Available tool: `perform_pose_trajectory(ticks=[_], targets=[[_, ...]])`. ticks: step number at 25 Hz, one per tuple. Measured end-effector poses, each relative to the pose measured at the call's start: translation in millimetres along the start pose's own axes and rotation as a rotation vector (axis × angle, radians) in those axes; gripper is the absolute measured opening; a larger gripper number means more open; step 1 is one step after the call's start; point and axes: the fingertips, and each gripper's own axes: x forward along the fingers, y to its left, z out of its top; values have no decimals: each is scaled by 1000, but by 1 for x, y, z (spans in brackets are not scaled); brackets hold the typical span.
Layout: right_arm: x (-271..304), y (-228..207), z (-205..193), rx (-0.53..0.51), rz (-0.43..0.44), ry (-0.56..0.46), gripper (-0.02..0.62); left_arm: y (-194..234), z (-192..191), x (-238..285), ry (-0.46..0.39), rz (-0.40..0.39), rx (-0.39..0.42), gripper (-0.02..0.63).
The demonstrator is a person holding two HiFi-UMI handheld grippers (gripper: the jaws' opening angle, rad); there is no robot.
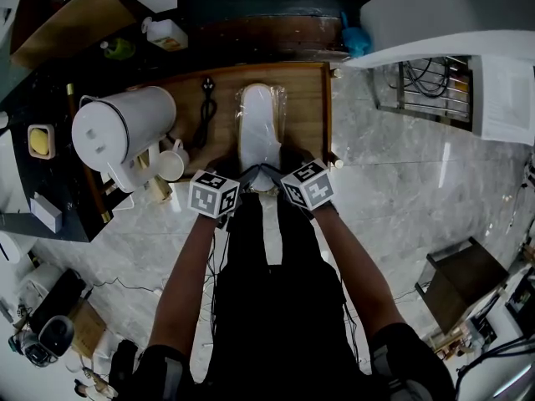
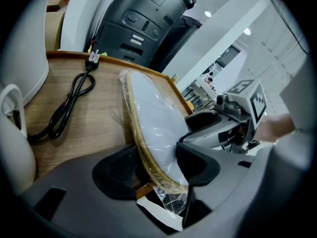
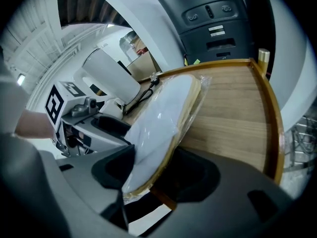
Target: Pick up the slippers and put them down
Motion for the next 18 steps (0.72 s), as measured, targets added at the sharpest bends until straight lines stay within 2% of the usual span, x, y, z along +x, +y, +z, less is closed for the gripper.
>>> perform_pose_trajectory(ticks=[10,16,18], targets=[[-2,0,2,-51,-50,-12,261,5,2,-3,-8,93,70,293],[-9,4,5,-95,-75,-35,261,2,2,-6,-11,47,-6,291],[-12,5,6,-93,-67,-44,261,1,4,-9,-12,43,4,291]])
